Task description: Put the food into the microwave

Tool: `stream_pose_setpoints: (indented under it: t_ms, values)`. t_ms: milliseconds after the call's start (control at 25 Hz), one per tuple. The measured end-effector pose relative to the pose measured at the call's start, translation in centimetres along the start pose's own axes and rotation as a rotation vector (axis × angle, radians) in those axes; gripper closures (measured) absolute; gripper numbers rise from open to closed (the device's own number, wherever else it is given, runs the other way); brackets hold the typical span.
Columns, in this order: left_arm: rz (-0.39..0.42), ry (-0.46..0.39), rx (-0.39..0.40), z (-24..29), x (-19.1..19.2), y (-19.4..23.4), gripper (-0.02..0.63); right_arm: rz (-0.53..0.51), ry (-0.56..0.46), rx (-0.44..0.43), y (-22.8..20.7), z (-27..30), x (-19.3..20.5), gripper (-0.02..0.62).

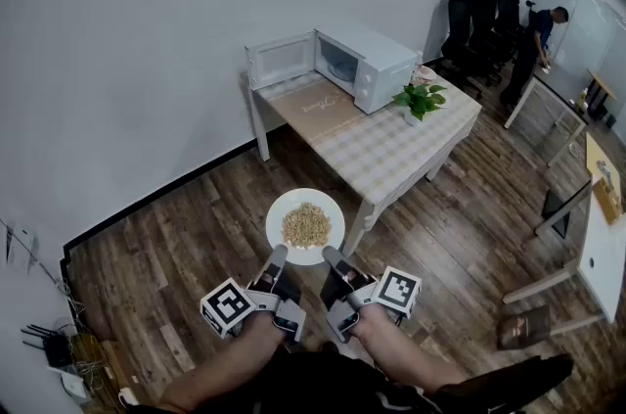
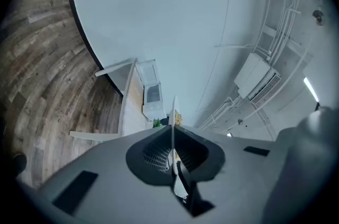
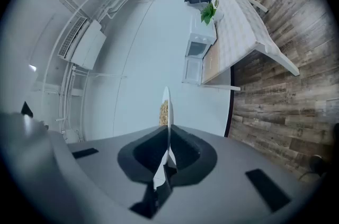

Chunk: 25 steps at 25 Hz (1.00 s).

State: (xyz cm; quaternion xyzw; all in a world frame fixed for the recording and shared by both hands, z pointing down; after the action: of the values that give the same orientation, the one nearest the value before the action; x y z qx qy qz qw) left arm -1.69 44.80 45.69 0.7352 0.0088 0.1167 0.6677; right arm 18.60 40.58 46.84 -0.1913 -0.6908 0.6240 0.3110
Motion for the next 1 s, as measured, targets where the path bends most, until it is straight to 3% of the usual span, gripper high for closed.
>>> stream_pose_setpoints:
  t_ms: [520,680,1000]
  values:
    - [0.006,0.001,0.000,-0.7,-0.9,0.2,0.584,-0.002,0.003,0.011,0.0,0.3,1.1,0.572]
    - [0.007,0.010,-0.018,-1.0,-2.0,0.6,0.584,-0.061,0.006,0.037,0.4,1.0,1.9,0.568]
    - [0.016,0.027,0.025,-1.7,-4.4,0.7,0.584,-0.037,-0.019,0.027,0.7,2.0,4.2,0.568]
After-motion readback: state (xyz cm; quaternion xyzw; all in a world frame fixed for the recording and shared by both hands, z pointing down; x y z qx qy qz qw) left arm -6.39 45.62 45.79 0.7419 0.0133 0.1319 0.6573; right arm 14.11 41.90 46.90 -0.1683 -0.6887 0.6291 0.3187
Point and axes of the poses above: the fingertips, and each gripper's own axes: z forward along the fingers, y to its left, x out of its underside, the point moved 9 cm from there along -z, backward along the fingers, and after that the axes turned 8 degrees about -y, right-handed, at the moved point
